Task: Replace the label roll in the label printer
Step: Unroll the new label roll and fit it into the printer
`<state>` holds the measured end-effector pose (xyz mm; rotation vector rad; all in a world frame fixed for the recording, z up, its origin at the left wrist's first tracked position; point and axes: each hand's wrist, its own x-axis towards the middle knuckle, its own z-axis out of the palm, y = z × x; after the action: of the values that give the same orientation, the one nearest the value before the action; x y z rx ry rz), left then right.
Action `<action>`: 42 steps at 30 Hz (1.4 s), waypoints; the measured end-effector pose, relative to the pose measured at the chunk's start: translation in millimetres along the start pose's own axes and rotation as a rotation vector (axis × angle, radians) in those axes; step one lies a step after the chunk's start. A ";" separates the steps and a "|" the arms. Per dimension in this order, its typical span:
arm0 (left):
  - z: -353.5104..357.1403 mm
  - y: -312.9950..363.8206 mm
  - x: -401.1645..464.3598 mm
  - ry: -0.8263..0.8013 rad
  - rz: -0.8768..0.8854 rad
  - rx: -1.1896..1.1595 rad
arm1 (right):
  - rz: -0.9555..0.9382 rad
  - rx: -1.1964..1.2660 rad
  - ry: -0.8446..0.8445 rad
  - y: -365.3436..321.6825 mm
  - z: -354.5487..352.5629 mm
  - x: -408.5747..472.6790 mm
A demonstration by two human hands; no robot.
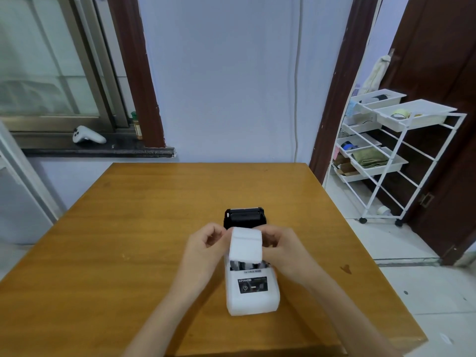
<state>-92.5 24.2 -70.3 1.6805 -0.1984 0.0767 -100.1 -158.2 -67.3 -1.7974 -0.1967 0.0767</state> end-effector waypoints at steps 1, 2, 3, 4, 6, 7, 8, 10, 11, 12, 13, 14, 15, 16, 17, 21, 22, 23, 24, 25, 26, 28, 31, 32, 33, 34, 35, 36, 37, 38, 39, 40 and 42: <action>0.1 -1.6 -1.9 -0.022 0.000 0.002 | 0.007 0.011 -0.007 0.2 0.3 0.7; 0.5 -3.2 -3.9 -0.039 0.000 0.008 | 0.019 0.016 -0.008 0.9 0.1 1.5; 0.9 -4.0 -6.0 -0.049 -0.001 0.015 | 0.031 0.013 -0.006 1.6 -0.6 1.9; 0.9 -5.8 -7.4 -0.051 -0.002 0.020 | 0.043 0.011 -0.005 2.3 -1.5 2.0; -0.3 -9.0 -9.8 -0.055 0.008 0.028 | 0.059 0.022 -0.013 3.4 -3.5 2.4; -1.5 -9.9 -10.8 -0.054 0.017 0.030 | 0.063 0.028 -0.022 3.7 -4.3 2.7; -3.5 -11.2 -11.5 -0.056 0.026 0.029 | 0.066 0.028 -0.030 3.3 -5.1 2.8; -6.9 -12.7 -11.5 -0.057 0.040 0.043 | 0.071 0.014 -0.032 2.2 -5.8 2.8; -8.0 -13.6 -10.9 -0.052 0.040 0.054 | 0.071 0.017 -0.033 2.4 -6.1 2.8; -9.3 -14.9 -10.5 -0.056 0.029 0.057 | 0.071 0.028 -0.034 2.7 -6.2 2.7; -10.4 -16.5 -10.4 -0.071 0.017 0.058 | 0.073 0.043 -0.033 3.3 -6.2 2.6; -11.6 -18.1 -10.8 -0.097 -0.003 0.063 | 0.079 0.062 -0.030 3.1 -6.1 2.3; -12.4 -18.7 -11.0 -0.128 -0.019 0.070 | 0.087 0.087 -0.025 3.2 -6.1 2.2; -12.3 -17.3 -11.3 -0.159 -0.027 0.080 | 0.098 0.117 -0.022 2.6 -6.3 1.9; -11.8 -16.1 -11.3 -0.187 -0.020 0.089 | 0.104 0.142 -0.022 2.0 -6.8 1.8; -8.2 -12.2 -9.0 -0.230 0.020 0.098 | 0.109 0.148 -0.052 -5.3 -10.5 -0.5; -7.5 -11.7 -8.2 -0.233 0.020 0.092 | 0.108 0.147 -0.054 -7.0 -11.7 -0.6; -6.7 -10.5 -8.0 -0.234 0.018 0.086 | 0.103 0.153 -0.053 -8.4 -12.8 -0.7; -5.6 -9.5 -7.9 -0.234 0.018 0.079 | 0.099 0.164 -0.052 -10.4 -13.5 -1.2; -4.7 -8.8 -7.8 -0.232 0.021 0.067 | 0.089 0.177 -0.059 -11.9 -14.0 -1.8; -3.3 -7.9 -7.4 -0.228 0.023 0.055 | 0.072 0.184 -0.070 -13.6 -14.3 -2.8; -0.5 -6.5 -6.4 -0.214 0.018 0.029 | 0.019 0.179 -0.085 -16.4 -13.8 -5.0; 2.9 -6.5 -3.9 -0.183 0.004 -0.041 | -0.022 0.114 -0.095 -17.6 -12.0 -7.0; 3.7 -6.3 -3.2 -0.177 -0.002 -0.069 | -0.016 0.081 -0.097 -18.0 -11.6 -7.7; 3.9 -6.2 -2.7 -0.172 -0.006 -0.088 | -0.007 0.043 -0.096 -17.7 -11.9 -8.6; 3.8 -6.2 -2.1 -0.168 -0.008 -0.100 | 0.004 0.009 -0.095 -18.7 -12.4 -9.9; 3.5 -6.4 -1.4 -0.166 -0.014 -0.103 | 0.010 -0.012 -0.097 -19.6 -12.9 -10.3; 3.3 -6.9 -0.7 -0.166 -0.020 -0.106 | 0.023 -0.013 -0.099 -21.4 -13.3 -10.6; 2.8 -7.8 -0.2 -0.166 -0.028 -0.111 | 0.048 0.004 -0.103 -21.7 -13.9 -9.9; 2.4 -9.1 0.2 -0.167 -0.033 -0.114 | 0.078 0.033 -0.112 -22.5 -14.3 -9.4; 2.2 -9.2 -0.1 -0.169 -0.036 -0.115 | 0.102 0.061 -0.124 -22.5 -14.5 -8.7; 2.2 -9.5 -0.3 -0.172 -0.037 -0.111 | 0.112 0.072 -0.131 -23.1 -14.7 -8.8; 2.7 -9.2 -1.4 -0.176 -0.043 -0.109 | 0.089 0.038 -0.128 -22.8 -14.9 -9.9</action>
<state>-92.4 22.7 -79.8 1.5822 -0.2936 -0.1124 -109.6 -169.1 -42.2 -1.7643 -0.2049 0.2573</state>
